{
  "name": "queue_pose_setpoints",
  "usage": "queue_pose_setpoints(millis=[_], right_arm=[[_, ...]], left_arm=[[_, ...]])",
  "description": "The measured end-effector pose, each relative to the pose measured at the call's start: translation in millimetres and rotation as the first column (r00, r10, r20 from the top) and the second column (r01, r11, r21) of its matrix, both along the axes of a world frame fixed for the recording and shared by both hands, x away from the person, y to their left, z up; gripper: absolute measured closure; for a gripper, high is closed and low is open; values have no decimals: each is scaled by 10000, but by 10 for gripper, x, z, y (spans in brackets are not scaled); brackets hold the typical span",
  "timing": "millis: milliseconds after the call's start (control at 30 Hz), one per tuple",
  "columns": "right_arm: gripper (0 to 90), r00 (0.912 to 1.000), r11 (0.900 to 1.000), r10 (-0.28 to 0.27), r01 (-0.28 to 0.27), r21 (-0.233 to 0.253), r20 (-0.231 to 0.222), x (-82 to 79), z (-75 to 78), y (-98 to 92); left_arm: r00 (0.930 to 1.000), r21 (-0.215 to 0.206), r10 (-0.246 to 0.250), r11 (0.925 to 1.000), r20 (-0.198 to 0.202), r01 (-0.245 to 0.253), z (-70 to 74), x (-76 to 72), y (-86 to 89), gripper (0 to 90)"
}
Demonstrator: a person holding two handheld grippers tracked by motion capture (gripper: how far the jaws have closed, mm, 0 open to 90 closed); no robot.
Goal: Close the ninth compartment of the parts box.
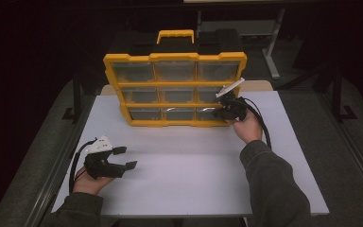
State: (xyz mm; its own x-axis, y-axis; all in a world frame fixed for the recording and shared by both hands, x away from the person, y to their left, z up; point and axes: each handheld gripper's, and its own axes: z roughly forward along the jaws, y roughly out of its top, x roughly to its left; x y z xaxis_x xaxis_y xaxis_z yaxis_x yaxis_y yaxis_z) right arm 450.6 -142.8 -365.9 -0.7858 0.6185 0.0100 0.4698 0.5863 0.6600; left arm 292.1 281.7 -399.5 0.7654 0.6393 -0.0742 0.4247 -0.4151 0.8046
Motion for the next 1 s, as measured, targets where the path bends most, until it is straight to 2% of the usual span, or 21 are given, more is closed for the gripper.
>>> queue_pose_setpoints(millis=[233, 667, 700, 733, 767, 900, 933, 1000], right_arm=[[762, 9998, 9991, 176, -174, 388, -42, -28, 27, -17], [633, 9997, 9943, 33, -9, 1068, -224, -133, 71, -55], [626, 9999, 9939, 102, -87, 1101, -136, -132, 62, -65], [617, 9997, 9934, 7, 22, 1146, -253, -151, 62, -69], [607, 9999, 9934, 84, -69, 1141, -129, -154, 51, -83], [585, 9992, 9907, -133, 182, 1345, -373, -204, 36, -120], [577, 9997, 9904, -41, 72, 1379, -230, -205, 21, -133], [563, 9994, 9892, -98, 146, 1458, -335, -229, 12, -141]], left_arm=[[10000, 23, 2, 10000, -14, -2, -5, 0, -3, 269], [10000, -19, 53, 10000, -13, -53, -7, 6, 11, 269], [10000, -22, 42, 10000, 1, -42, -5, 6, 11, 269], [10000, -26, 30, 10000, 18, -30, -5, 5, 9, 269], [10000, -6, 12, 10000, 26, -12, -5, 5, 7, 269], [10000, 11, 39, 10000, -13, -39, -4, -3, 13, 269], [10000, -15, 64, 10000, -28, -64, -4, -4, 16, 269], [10000, 25, 40, 10000, 24, -40, -4, 0, 25, 269]])
